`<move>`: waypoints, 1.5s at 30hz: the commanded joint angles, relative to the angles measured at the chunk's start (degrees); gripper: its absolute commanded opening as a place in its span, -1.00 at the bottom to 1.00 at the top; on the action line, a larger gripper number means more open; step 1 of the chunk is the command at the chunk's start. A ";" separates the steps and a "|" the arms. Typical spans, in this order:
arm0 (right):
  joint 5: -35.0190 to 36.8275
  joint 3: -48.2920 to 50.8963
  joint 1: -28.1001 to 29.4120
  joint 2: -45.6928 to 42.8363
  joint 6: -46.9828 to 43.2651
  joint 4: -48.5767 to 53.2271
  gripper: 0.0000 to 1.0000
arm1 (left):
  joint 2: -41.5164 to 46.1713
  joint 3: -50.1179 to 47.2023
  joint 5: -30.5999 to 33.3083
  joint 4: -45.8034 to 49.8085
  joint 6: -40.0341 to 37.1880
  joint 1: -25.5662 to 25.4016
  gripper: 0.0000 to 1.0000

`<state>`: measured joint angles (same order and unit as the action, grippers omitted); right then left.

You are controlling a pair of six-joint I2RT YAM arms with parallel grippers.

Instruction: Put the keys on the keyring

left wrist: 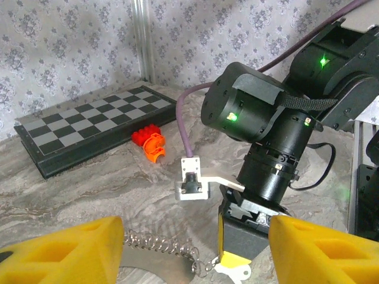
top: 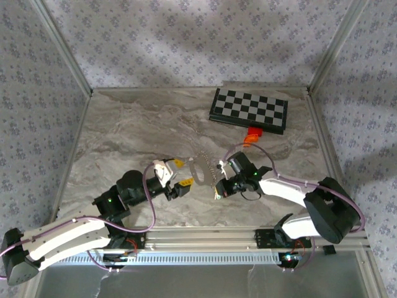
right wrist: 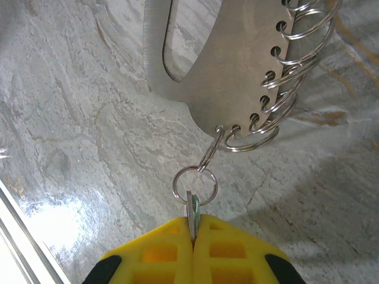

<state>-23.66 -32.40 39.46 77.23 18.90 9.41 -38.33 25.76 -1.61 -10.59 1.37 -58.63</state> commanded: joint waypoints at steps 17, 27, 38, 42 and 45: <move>3.09 2.50 1.51 -2.37 1.43 5.79 -0.73 | 0.03 -0.63 0.91 -2.90 -0.84 -0.04 0.33; 6.48 2.61 1.54 -8.33 2.01 8.93 -0.50 | -0.65 -0.46 0.88 -2.75 -0.40 -0.08 0.34; 12.83 0.50 1.75 -16.93 -1.46 14.47 -0.24 | -0.91 -0.01 3.32 -0.49 1.36 -0.08 0.82; 14.10 1.44 1.47 -22.66 -2.18 12.72 0.01 | -1.21 0.45 4.07 0.61 2.04 -0.08 0.99; 16.71 1.64 1.32 -27.33 -3.66 12.50 0.25 | -1.14 0.83 5.31 1.77 2.54 -0.03 0.99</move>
<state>-10.46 -30.24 40.91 53.17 16.97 21.47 -39.42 25.02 1.89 -9.96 2.83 -58.63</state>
